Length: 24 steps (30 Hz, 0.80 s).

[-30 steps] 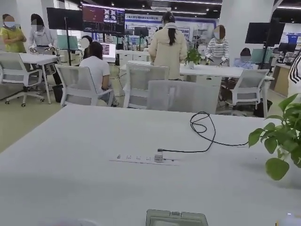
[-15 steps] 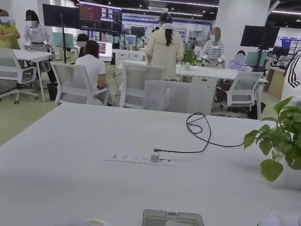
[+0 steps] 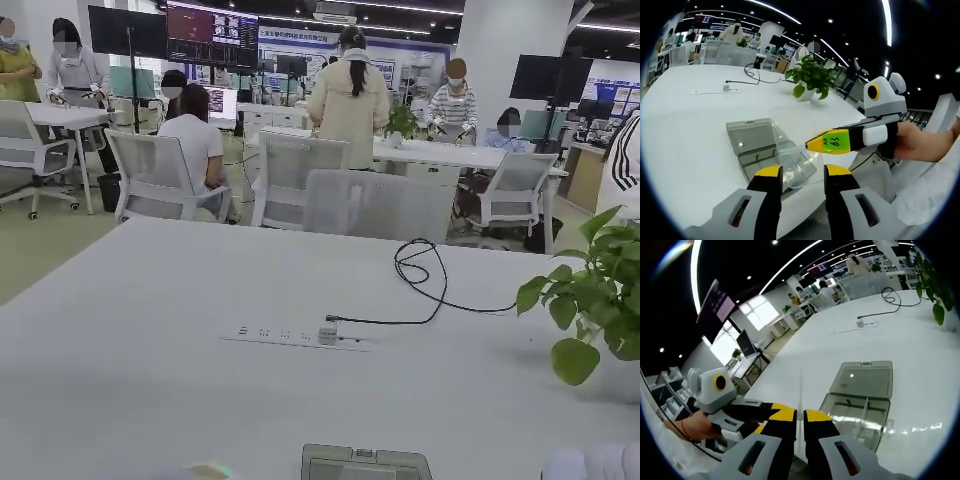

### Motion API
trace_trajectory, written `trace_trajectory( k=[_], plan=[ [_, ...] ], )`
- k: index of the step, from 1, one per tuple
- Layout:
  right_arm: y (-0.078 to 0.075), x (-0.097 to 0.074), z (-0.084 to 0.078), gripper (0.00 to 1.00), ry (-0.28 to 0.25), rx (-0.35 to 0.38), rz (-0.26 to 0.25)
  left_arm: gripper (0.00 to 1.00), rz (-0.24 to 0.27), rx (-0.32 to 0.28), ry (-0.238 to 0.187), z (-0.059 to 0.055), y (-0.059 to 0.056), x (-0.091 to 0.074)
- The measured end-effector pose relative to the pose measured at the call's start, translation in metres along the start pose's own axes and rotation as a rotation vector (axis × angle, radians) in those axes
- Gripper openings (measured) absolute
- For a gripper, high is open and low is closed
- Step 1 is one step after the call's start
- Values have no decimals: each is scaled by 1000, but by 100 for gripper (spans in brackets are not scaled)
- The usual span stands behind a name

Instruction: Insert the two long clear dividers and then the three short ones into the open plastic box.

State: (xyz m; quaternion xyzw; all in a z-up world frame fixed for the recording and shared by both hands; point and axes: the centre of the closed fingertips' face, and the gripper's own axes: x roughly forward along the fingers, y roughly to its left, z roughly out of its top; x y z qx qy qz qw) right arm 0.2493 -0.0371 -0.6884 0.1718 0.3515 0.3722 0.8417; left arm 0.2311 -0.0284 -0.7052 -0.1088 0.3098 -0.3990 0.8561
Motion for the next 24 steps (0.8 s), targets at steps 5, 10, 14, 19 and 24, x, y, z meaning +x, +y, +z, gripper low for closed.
trace_trajectory(
  k=[5, 10, 14, 19, 24],
  plan=[
    [0, 3, 0, 7, 17, 11, 3, 36, -16, 22, 0, -3, -1, -2],
    [-4, 5, 5, 7, 46, 41, -15, 39, -21, 44, 16, -9, 7, -8],
    [-17, 10, 7, 7, 81, 72, -48, 46, -33, 77, 23, -13, 12, -14],
    [-24, 13, 10, 7, 117, 82, -85, 55, -52, 115, 31, -18, 16, -19],
    [-34, 18, 4, 7, 186, 114, -132, 64, -87, 193, 55, -28, 20, -22]
  ],
)
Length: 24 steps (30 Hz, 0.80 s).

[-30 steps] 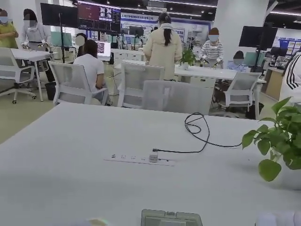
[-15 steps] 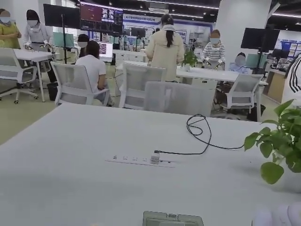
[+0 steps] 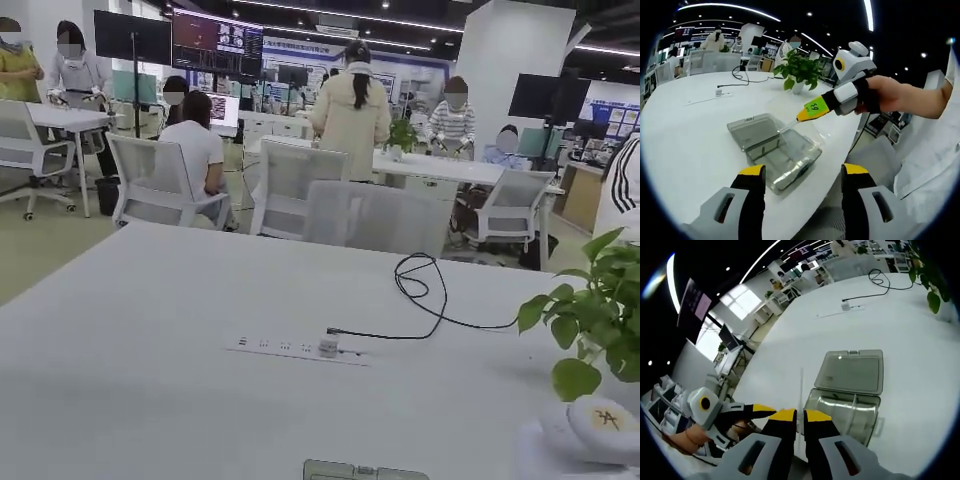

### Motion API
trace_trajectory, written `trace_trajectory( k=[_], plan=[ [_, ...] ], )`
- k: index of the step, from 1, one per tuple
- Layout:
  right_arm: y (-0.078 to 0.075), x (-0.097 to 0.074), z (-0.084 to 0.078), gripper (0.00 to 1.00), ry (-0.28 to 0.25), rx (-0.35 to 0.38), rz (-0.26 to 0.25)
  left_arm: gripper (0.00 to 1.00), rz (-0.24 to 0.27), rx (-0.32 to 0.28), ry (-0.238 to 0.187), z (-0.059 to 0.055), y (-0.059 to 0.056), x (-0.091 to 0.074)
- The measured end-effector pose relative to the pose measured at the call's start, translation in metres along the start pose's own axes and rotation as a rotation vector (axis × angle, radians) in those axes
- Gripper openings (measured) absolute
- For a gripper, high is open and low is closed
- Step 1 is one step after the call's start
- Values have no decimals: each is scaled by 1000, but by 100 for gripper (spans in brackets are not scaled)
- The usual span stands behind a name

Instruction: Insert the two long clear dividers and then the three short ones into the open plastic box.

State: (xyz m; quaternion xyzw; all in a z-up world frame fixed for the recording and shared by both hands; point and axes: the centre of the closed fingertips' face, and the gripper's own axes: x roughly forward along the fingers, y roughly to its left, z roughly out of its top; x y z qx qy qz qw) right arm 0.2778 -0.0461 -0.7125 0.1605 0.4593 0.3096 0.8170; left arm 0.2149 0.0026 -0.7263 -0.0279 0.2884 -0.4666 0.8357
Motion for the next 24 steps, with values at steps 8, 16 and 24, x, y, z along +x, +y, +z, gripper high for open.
trace_trajectory(
  k=[8, 16, 24],
  plan=[
    [-12, 11, -7, 7, 135, 65, -67, 79, -55, 80, 3, -11, 1, 0],
    [-26, 23, -13, 7, 235, 116, -128, 90, -96, 148, -3, -18, 3, 1],
    [-35, 33, -25, 7, 296, 183, -178, 89, -129, 148, -8, -23, 3, 1]
  ],
)
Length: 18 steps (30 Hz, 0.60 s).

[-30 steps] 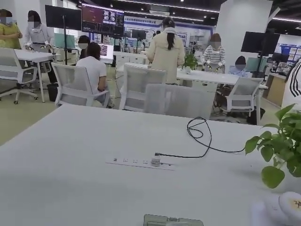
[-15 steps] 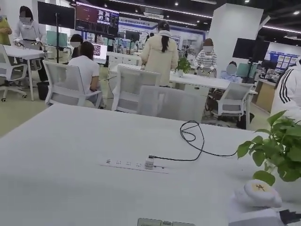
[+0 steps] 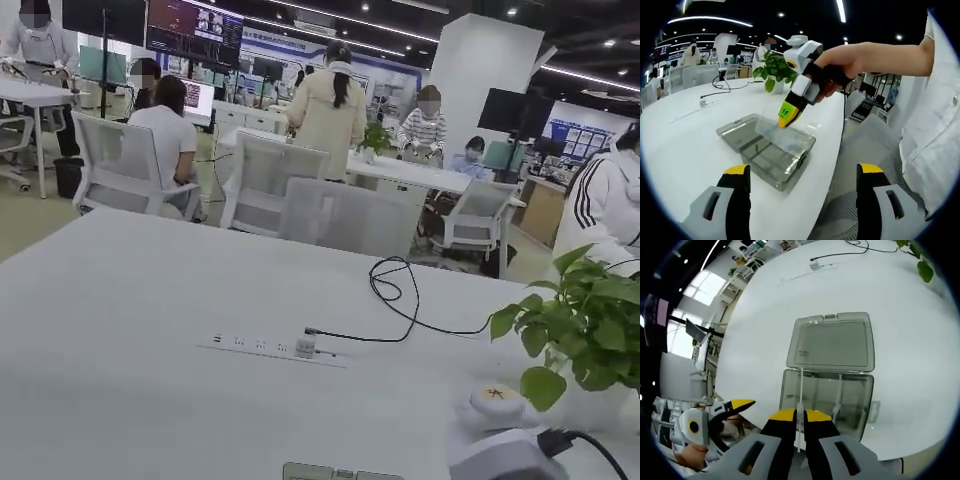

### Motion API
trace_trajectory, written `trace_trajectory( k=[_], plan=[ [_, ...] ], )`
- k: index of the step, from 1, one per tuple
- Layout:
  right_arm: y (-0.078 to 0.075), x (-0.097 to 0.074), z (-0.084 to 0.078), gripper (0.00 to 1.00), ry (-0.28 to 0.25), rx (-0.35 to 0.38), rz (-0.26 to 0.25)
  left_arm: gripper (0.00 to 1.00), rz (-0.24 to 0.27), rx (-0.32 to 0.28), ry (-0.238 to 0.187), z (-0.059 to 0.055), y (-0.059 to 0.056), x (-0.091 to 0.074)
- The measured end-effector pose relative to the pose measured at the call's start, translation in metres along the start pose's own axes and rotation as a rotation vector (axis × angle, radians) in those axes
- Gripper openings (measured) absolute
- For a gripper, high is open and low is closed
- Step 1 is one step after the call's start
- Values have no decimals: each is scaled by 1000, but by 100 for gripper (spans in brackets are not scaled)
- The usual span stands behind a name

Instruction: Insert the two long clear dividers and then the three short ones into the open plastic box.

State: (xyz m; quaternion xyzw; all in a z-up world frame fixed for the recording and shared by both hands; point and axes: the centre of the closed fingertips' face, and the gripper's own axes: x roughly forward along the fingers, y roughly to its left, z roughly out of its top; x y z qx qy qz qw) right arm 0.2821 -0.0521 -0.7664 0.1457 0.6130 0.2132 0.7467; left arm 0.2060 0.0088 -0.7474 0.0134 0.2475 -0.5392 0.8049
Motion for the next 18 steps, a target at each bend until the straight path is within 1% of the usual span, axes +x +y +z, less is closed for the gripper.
trace_trajectory(
  k=[2, 8, 12, 18],
  plan=[
    [-2, 4, 0, 7, 12, 16, -9, 88, -6, -3, 2, -2, 0, 0],
    [-6, 14, -2, 7, 51, 44, -30, 88, -20, -16, -12, -3, 2, 2],
    [-9, 17, -5, 7, 70, 51, -43, 87, -21, -27, -30, 0, 3, 3],
    [-11, 23, -8, 7, 85, 46, -56, 87, -20, -42, -40, 0, 3, 5]
  ],
)
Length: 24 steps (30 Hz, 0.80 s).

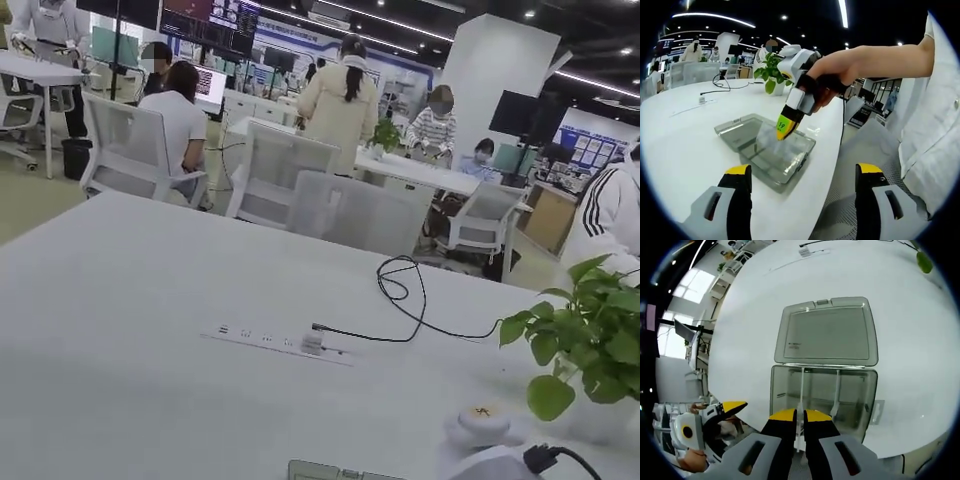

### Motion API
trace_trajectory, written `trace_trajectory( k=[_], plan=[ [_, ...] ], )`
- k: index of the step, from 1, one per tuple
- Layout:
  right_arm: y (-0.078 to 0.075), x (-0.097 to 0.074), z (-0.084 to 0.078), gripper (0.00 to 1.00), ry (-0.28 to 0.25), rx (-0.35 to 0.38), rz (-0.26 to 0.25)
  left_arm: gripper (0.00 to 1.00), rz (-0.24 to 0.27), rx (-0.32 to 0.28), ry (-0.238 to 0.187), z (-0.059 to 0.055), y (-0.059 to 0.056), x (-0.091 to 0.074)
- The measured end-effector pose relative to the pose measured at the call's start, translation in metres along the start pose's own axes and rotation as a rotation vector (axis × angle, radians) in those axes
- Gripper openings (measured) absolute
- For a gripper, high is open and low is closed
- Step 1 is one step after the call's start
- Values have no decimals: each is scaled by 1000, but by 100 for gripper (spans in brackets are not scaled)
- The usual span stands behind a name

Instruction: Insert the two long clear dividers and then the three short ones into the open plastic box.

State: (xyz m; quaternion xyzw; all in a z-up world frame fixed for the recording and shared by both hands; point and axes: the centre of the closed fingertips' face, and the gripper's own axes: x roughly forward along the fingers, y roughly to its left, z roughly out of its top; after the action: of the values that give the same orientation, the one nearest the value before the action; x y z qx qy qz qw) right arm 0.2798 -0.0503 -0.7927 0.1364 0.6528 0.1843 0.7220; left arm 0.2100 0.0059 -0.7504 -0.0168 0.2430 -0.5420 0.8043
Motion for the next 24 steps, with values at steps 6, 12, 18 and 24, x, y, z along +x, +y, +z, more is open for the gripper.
trace_trajectory(
  k=[6, 12, 18, 24],
  plan=[
    [-2, 3, 0, 7, 3, -3, -7, 86, -3, -9, -1, -1, 0, 1],
    [-3, 7, 0, 7, 3, -14, -13, 86, -2, -15, -1, -1, 1, 1],
    [-4, 6, -1, 7, -1, -25, -18, 86, 0, -16, 2, -2, 1, 1],
    [-4, 6, 0, 7, -2, -43, -23, 86, -2, -16, 5, -3, 0, 3]
  ],
)
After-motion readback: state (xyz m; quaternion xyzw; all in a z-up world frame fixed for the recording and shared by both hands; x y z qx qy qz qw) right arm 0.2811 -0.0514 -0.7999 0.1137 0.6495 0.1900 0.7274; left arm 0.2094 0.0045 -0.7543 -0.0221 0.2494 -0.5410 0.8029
